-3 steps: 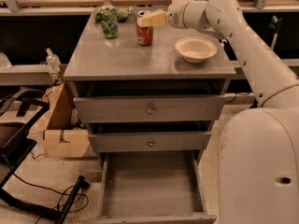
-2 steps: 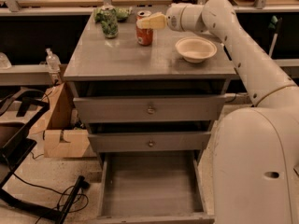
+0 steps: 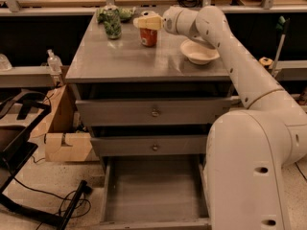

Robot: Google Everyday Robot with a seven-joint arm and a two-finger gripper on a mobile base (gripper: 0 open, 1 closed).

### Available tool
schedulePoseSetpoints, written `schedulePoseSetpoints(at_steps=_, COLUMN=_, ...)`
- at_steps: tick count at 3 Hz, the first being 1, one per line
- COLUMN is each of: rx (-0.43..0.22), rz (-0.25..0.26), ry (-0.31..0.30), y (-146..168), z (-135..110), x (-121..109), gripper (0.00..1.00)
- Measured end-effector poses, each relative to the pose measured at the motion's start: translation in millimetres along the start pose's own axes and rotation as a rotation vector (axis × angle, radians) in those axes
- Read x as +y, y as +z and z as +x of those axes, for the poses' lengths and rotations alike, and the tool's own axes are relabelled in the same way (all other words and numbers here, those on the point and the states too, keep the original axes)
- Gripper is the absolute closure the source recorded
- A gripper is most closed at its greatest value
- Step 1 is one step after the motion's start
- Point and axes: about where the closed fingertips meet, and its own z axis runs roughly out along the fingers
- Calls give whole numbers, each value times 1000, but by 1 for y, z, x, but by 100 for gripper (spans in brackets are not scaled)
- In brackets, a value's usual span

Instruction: Place coke can into bottom drawer

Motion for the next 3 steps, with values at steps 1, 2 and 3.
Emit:
schedulePoseSetpoints(at_steps=1, rx=10, rz=13, ry=22, y=9, z=7, x=1, gripper=0)
schedulePoseSetpoints(at_steps=2, rx=34, rz=16, ry=31, y=14, z=17, x=5, gripper=16)
schedulePoseSetpoints(at_steps=3, rx=44, rz=21, ry=46, y=18, z=26, x=9, gripper=39)
